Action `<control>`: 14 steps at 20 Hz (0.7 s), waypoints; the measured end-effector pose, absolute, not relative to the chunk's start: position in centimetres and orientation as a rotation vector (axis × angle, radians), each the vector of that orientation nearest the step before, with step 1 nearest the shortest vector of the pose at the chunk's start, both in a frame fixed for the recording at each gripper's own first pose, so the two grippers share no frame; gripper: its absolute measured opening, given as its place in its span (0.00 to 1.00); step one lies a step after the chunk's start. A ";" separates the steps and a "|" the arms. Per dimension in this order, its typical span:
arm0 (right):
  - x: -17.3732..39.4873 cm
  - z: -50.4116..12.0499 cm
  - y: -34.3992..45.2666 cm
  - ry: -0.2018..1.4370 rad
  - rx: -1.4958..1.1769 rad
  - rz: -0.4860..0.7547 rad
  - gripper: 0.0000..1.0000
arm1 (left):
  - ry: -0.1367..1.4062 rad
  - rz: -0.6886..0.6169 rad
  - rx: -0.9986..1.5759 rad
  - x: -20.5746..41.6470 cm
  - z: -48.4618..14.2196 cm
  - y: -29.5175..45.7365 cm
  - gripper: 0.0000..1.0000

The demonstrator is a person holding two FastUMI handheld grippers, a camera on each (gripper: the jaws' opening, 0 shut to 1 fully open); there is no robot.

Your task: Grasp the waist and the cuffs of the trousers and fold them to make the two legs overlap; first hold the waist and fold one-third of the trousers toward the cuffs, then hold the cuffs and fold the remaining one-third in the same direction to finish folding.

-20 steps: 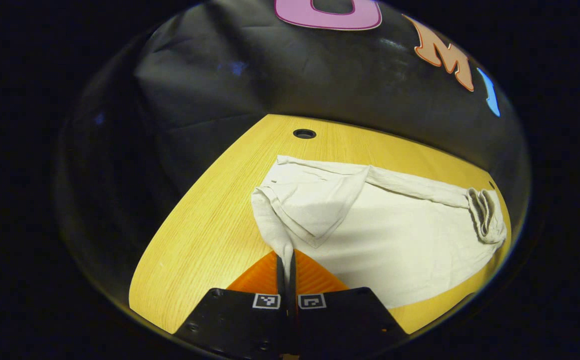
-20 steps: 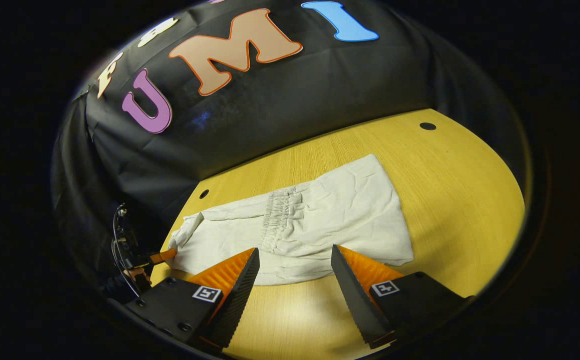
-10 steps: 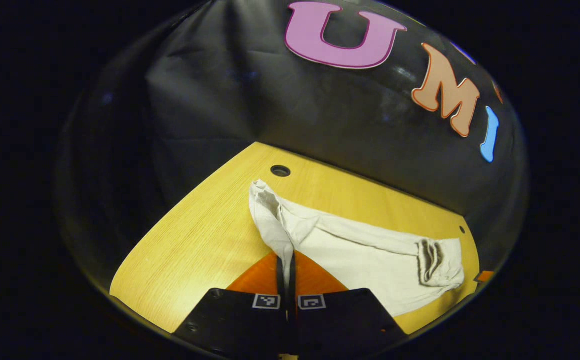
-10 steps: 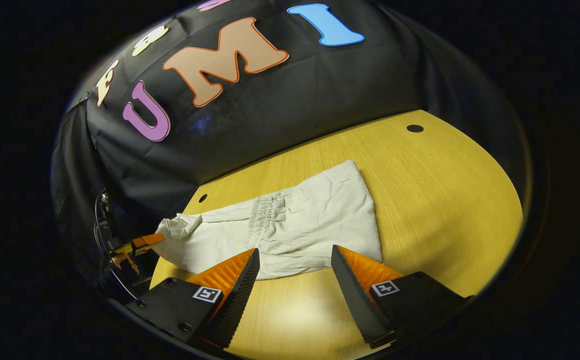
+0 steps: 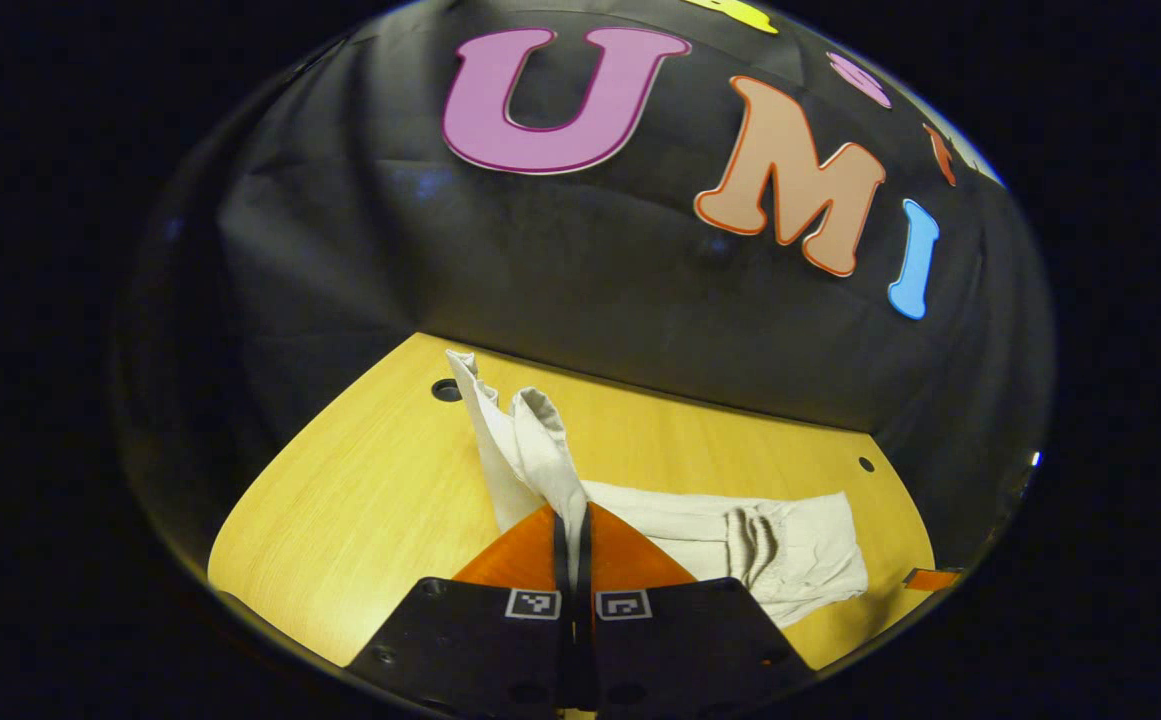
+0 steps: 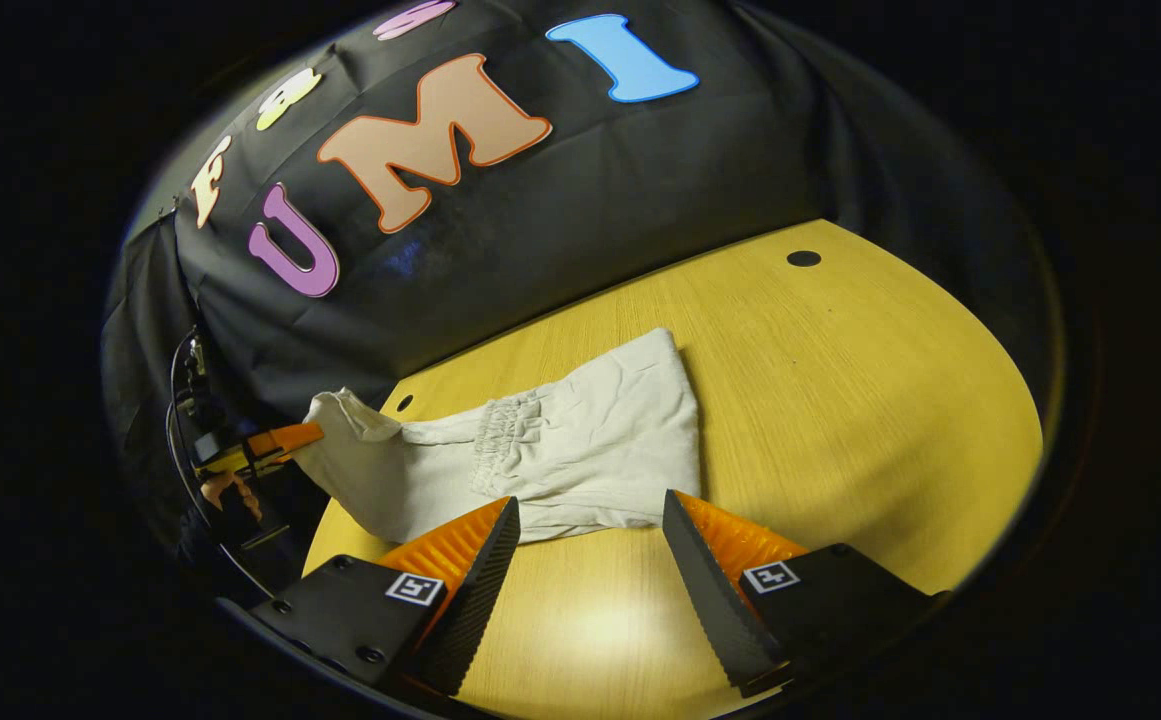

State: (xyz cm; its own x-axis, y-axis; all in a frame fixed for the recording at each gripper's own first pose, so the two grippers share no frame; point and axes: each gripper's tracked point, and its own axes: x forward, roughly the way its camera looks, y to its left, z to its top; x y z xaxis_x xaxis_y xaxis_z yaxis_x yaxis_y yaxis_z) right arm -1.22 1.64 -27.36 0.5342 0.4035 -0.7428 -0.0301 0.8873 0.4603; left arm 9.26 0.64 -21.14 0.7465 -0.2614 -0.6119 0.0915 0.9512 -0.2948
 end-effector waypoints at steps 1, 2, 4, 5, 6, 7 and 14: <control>-1.3 -27.4 1.0 0.979 0.423 0.265 0.93 | 0.703 -0.212 -0.248 9.4 -20.8 -0.7 0.00; -1.3 -27.4 0.5 0.977 0.424 0.262 0.93 | 0.702 -0.229 -0.244 9.6 -20.3 -2.1 0.00; -1.5 -27.3 -0.7 0.976 0.430 0.256 0.93 | 0.695 -0.262 -0.239 10.0 -19.7 -4.7 0.00; -1.6 -27.3 -1.3 0.974 0.435 0.252 0.93 | 0.690 -0.280 -0.237 10.1 -19.3 -6.0 0.00; -1.6 -27.3 -1.8 0.974 0.438 0.249 0.93 | 0.693 -0.301 -0.238 10.1 -19.1 -7.4 0.00; -1.8 -27.3 -2.3 0.973 0.439 0.247 0.93 | 0.693 -0.319 -0.231 10.1 -18.9 -8.7 0.00; -2.4 -27.2 -5.2 0.963 0.432 0.239 0.93 | 0.726 -0.437 -0.186 10.5 -19.0 -17.9 0.00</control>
